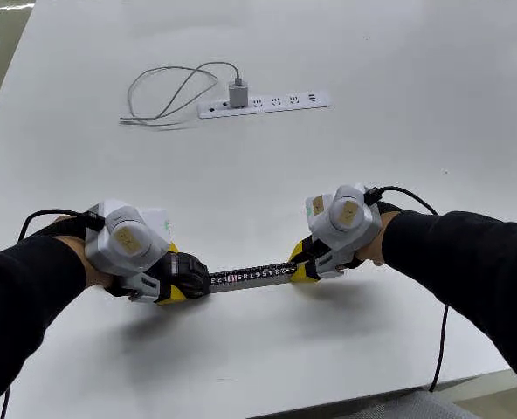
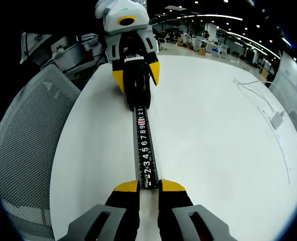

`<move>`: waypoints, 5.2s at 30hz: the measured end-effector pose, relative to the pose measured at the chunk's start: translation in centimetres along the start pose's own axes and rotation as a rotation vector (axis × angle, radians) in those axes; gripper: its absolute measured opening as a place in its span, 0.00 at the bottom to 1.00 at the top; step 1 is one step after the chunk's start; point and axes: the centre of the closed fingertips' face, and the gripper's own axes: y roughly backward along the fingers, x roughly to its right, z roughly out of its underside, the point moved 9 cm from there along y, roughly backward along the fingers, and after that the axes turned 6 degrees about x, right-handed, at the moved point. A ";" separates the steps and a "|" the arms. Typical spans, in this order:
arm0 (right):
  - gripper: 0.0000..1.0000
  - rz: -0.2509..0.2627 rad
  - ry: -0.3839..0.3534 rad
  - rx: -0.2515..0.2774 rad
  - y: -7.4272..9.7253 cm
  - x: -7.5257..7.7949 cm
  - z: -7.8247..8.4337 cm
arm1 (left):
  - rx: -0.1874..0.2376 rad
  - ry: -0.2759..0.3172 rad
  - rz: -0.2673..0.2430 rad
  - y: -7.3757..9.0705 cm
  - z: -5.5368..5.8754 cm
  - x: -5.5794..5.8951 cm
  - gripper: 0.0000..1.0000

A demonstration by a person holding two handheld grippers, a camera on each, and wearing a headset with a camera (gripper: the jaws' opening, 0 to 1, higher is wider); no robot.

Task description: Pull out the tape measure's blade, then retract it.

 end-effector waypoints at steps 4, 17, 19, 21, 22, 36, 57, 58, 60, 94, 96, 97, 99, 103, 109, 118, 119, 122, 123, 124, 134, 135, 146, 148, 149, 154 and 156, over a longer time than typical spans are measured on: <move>0.09 -0.001 0.000 -0.002 0.1 0.0 0.2 | -0.001 -0.001 0.000 0.0 0.0 0.0 0.33; 0.09 0.001 -0.008 -0.002 0.7 0.0 0.7 | 0.000 0.001 0.000 0.0 0.0 0.0 0.33; 0.09 0.002 -0.009 -0.003 0.8 0.0 0.8 | -0.001 0.001 0.000 0.0 0.0 -0.1 0.33; 0.09 0.002 -0.009 -0.004 0.8 0.1 0.9 | -0.001 0.000 -0.001 0.0 0.0 -0.1 0.33; 0.09 0.002 -0.011 -0.004 0.8 0.1 0.9 | -0.001 0.000 -0.001 0.0 0.0 -0.1 0.33; 0.09 0.004 -0.017 -0.011 1.5 0.0 1.7 | -0.002 0.001 -0.003 0.0 0.0 0.0 0.33; 0.09 0.009 -0.024 -0.015 2.2 0.1 2.5 | -0.001 0.001 -0.003 -0.1 0.0 0.0 0.33; 0.09 0.009 -0.024 -0.015 2.2 0.1 2.5 | -0.001 0.001 -0.003 -0.1 0.0 0.0 0.33; 0.09 0.009 -0.025 -0.016 2.3 0.1 2.5 | -0.002 0.001 -0.002 -0.1 0.0 0.0 0.33; 0.09 0.042 -0.049 -0.032 4.3 0.3 4.5 | 0.013 0.012 -0.004 0.1 0.1 -0.1 0.33; 0.09 0.043 -0.050 -0.032 4.3 0.3 4.6 | 0.014 0.012 -0.004 0.1 0.1 -0.1 0.33; 0.09 0.045 -0.048 -0.032 4.4 0.3 4.7 | 0.015 0.011 -0.004 0.1 0.1 -0.1 0.33; 0.09 0.046 -0.049 -0.030 4.4 0.3 4.7 | 0.015 0.011 -0.004 0.1 0.1 -0.1 0.33; 0.09 0.048 -0.050 -0.031 4.5 0.1 4.8 | 0.015 0.009 -0.004 0.1 0.0 0.0 0.33; 0.09 0.049 -0.053 -0.033 4.7 -0.1 4.7 | 0.016 0.007 -0.005 0.1 -0.1 0.1 0.33; 0.09 0.050 -0.059 -0.037 5.1 0.0 5.0 | 0.015 0.005 -0.008 0.2 0.0 0.1 0.33; 0.09 0.051 -0.060 -0.037 5.1 0.0 5.1 | 0.014 0.005 -0.008 0.2 0.0 0.0 0.33; 0.09 0.053 -0.065 -0.035 5.2 0.1 5.2 | 0.013 0.006 -0.008 0.1 0.0 0.0 0.33; 0.09 0.053 -0.066 -0.035 5.2 0.1 5.2 | 0.013 0.006 -0.008 0.1 0.0 0.0 0.33; 0.09 0.053 -0.067 -0.034 5.2 0.1 5.3 | 0.013 0.006 -0.008 0.1 0.0 -0.1 0.33; 0.09 0.056 -0.067 -0.033 5.4 0.0 5.4 | 0.015 0.007 -0.006 0.1 0.1 -0.1 0.33; 0.09 0.056 -0.067 -0.034 5.4 0.0 5.4 | 0.015 0.007 -0.006 0.1 0.1 -0.1 0.33; 0.09 0.063 -0.078 -0.034 5.8 0.2 6.0 | 0.013 0.006 -0.007 0.1 0.1 0.0 0.33; 0.09 0.067 -0.083 -0.030 5.9 0.2 6.2 | 0.013 0.006 -0.007 0.1 0.1 0.0 0.33; 0.09 0.067 -0.084 -0.028 5.9 0.2 6.3 | 0.013 0.006 -0.007 0.1 0.1 0.0 0.33; 0.09 0.067 -0.083 -0.030 5.9 0.2 6.2 | 0.014 0.005 -0.006 0.1 0.1 0.0 0.33; 0.09 0.066 -0.082 -0.032 5.9 0.2 6.3 | 0.014 0.005 -0.005 0.0 0.2 0.0 0.33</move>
